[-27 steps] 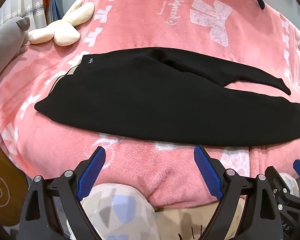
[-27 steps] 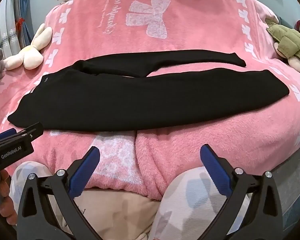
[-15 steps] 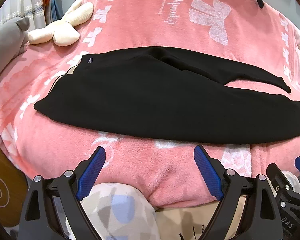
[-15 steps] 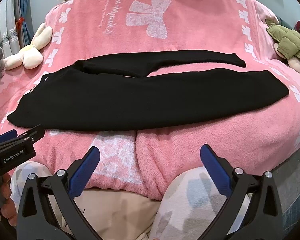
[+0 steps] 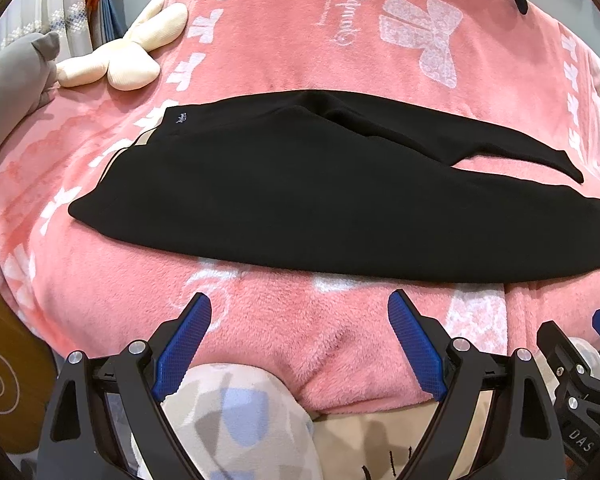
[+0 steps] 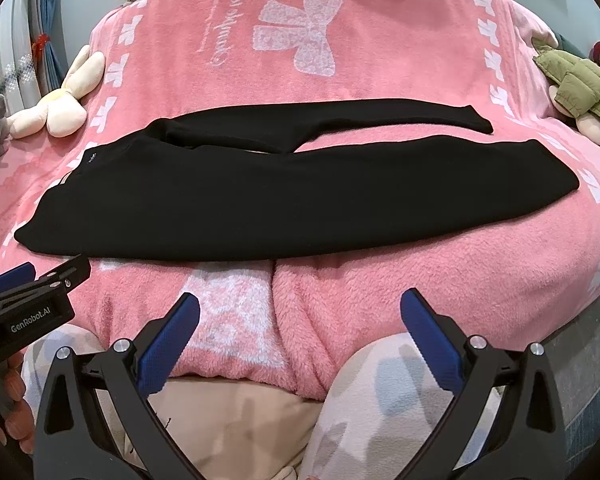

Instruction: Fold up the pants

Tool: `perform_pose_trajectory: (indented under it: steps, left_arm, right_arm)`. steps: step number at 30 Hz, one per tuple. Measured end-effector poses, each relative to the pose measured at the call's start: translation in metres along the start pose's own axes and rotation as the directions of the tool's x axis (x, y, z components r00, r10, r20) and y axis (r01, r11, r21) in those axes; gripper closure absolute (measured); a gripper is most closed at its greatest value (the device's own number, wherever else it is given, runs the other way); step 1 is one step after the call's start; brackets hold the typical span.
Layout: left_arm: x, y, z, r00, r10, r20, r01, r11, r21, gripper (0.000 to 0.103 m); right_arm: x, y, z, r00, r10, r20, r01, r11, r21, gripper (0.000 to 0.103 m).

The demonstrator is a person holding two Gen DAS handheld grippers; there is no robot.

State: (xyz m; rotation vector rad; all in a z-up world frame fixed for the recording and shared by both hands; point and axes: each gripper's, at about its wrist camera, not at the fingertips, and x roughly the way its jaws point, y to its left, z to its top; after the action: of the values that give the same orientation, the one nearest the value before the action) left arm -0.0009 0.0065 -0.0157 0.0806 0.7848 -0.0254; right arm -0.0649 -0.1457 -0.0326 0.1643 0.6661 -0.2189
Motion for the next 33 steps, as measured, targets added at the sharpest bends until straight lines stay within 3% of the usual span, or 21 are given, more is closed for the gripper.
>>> perform_pose_trajectory:
  steps: [33]
  left_arm:
    - [0.0027,0.0008,-0.0056,1.000,0.003,0.001,-0.003,1.000,0.013,0.016]
  right_arm:
    - [0.0005,0.0002,0.0002,1.000,0.000,-0.001,0.000,1.000,0.001,0.005]
